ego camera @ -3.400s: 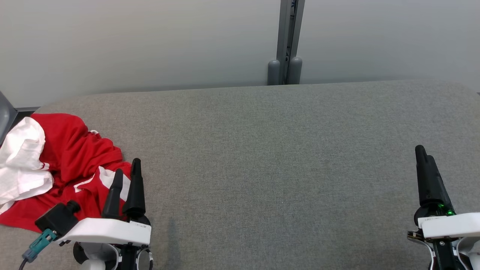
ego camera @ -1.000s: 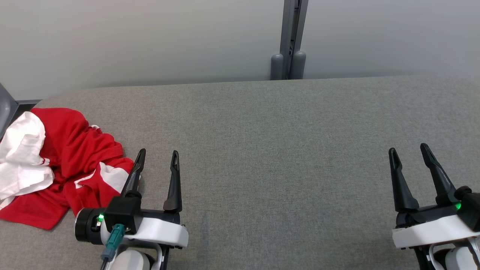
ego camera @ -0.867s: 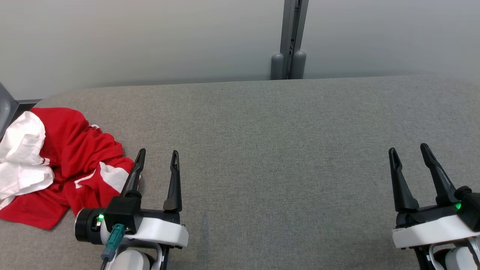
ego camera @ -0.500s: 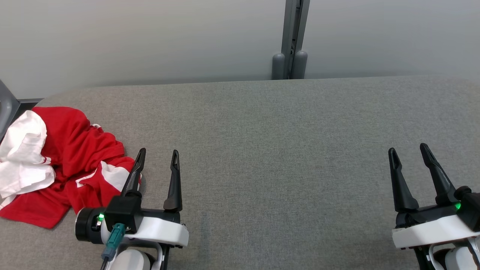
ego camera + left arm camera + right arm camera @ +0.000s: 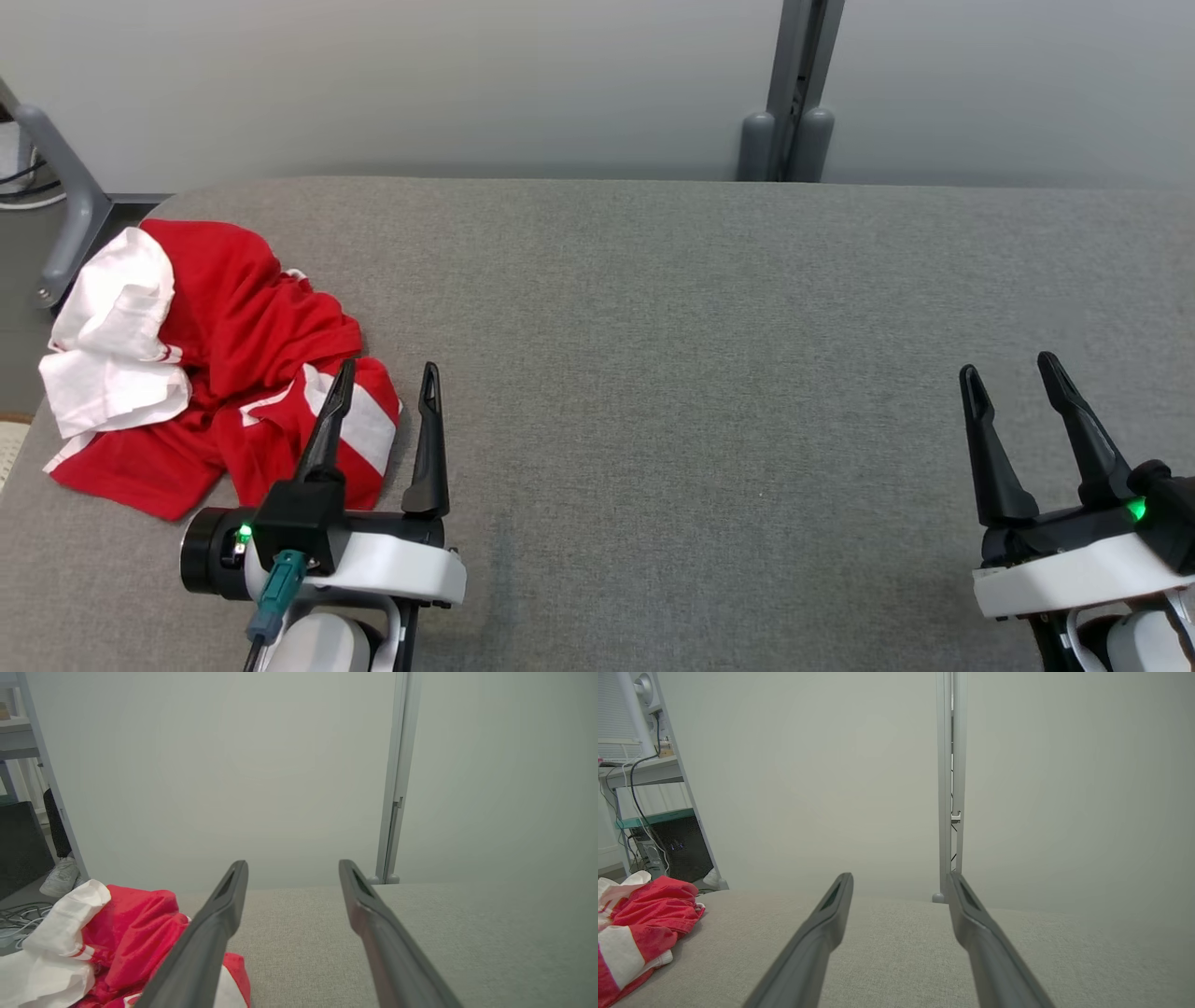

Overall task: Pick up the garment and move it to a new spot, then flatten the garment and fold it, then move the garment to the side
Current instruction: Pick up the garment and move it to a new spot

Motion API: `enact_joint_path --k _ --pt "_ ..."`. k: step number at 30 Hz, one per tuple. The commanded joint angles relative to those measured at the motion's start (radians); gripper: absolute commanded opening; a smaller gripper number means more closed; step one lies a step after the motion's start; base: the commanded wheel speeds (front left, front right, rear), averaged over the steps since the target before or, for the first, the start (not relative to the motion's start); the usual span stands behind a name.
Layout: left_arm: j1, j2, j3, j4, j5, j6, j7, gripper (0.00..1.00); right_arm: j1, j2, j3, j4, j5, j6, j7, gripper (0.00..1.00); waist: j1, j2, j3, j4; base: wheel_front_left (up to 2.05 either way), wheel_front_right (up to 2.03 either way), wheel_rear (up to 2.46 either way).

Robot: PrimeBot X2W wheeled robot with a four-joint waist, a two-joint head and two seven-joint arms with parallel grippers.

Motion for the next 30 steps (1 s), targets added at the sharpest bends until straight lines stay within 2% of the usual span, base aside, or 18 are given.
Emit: enact_joint_path --k 1,11,30 --pt "-0.021 0.005 0.002 -0.003 0.0 0.007 -0.002 1.0 -0.01 -0.009 -0.001 -0.006 0.004 0.002 -0.005 1.0 0.0 0.0 0.008 0.017 0.0 0.0 0.0" --pt "-0.007 0.004 0.009 -0.012 -0.018 0.016 -0.002 1.0 -0.004 -0.027 0.026 -0.025 0.018 0.002 -0.005 1.0 0.0 0.0 0.005 0.116 0.0 0.0 0.0" --pt "0.025 0.005 0.04 -0.016 -0.029 -0.001 -0.002 1.0 0.017 -0.024 0.066 -0.032 0.032 0.002 -0.005 1.0 0.0 0.0 -0.026 0.299 0.0 0.0 0.0"
